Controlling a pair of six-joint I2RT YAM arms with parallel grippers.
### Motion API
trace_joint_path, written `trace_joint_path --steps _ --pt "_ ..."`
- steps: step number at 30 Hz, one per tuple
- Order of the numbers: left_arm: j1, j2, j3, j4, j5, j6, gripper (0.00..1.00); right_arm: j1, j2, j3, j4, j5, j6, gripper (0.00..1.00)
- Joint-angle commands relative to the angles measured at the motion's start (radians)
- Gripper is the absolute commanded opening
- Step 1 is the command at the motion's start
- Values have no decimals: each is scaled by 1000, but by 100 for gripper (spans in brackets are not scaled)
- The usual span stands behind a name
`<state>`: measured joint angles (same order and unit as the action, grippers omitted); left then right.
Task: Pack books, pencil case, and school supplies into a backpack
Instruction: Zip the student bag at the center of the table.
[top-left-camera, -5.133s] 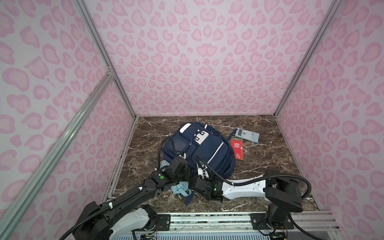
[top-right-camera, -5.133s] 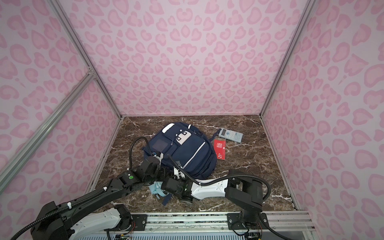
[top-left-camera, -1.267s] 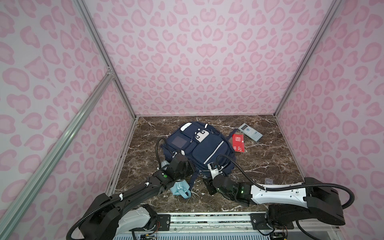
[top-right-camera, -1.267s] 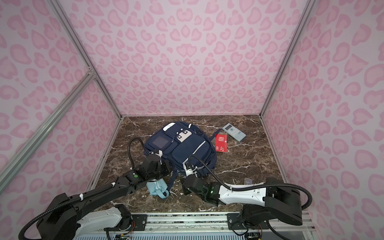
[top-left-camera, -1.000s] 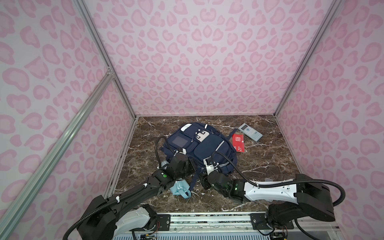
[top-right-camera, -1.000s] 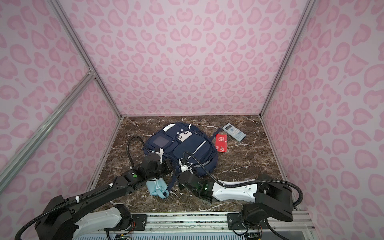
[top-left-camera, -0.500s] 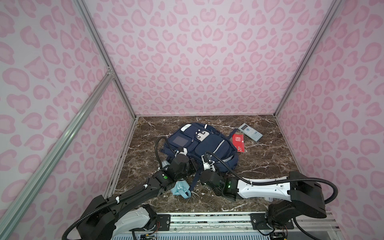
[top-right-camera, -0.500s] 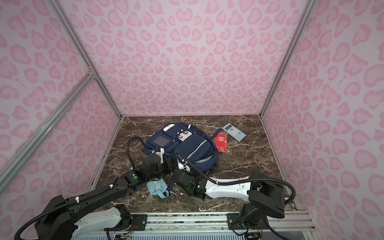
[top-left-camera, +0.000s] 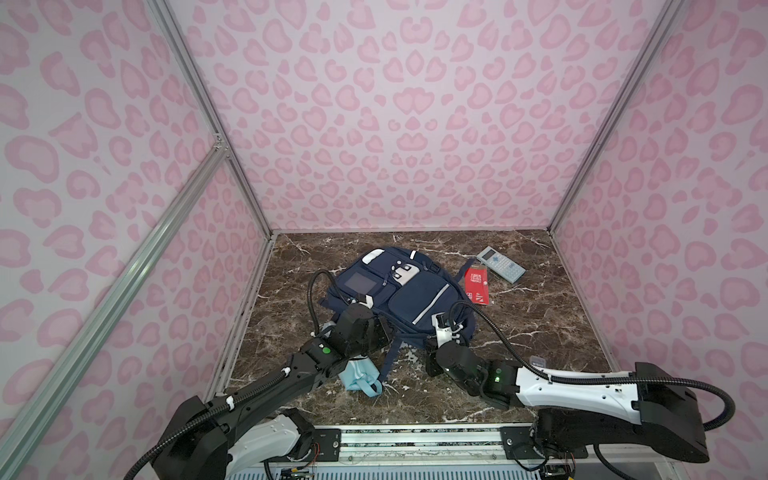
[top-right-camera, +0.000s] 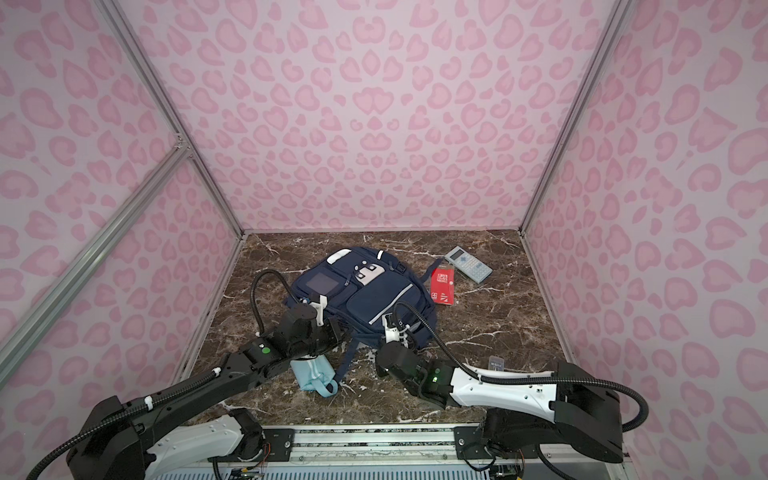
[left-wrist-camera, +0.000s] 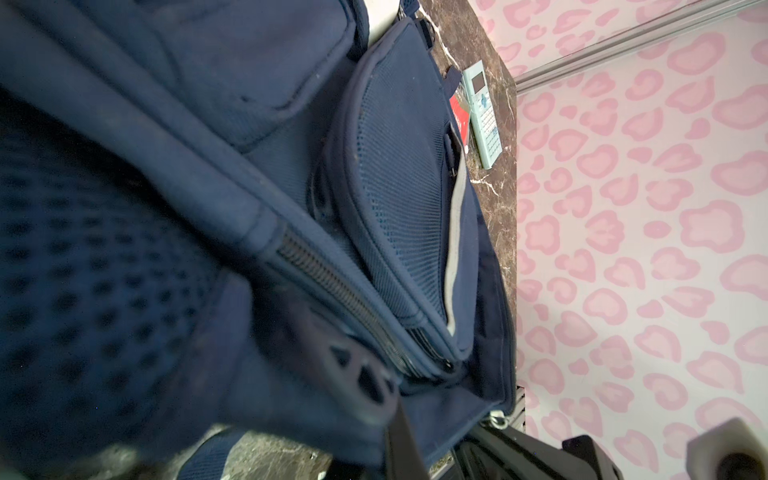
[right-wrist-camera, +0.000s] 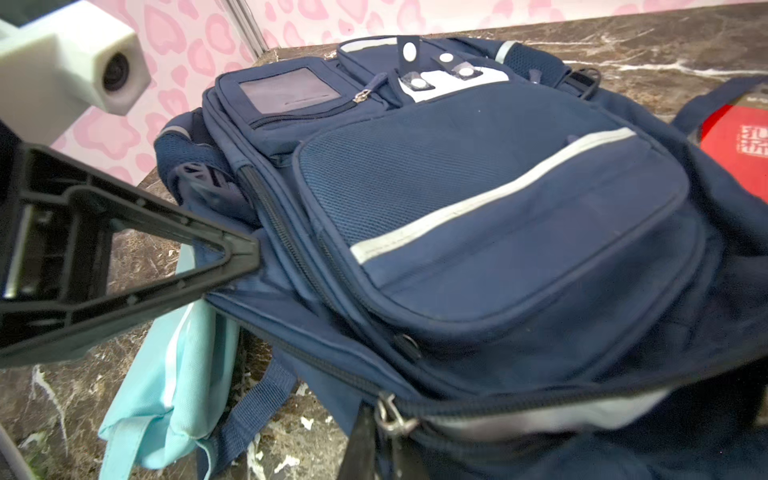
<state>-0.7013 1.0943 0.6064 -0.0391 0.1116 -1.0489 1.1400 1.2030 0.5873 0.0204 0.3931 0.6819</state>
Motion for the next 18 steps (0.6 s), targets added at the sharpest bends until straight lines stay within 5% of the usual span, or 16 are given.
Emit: trace_joint_path --steps 1,9,12,18 --pt "18 -24 -10 -5 -93 32 2 -52 -50 -46 -218 64 34 0" --pt "121 -40 -7 -59 -103 132 2 -306 -179 -156 -251 -208 -101 0" --pt "177 3 29 -72 -98 184 4 -262 -138 -125 -203 -302 -115 0" --pt "288 118 161 -122 -105 307 27 -57 161 121 -81 -236 -66 0"
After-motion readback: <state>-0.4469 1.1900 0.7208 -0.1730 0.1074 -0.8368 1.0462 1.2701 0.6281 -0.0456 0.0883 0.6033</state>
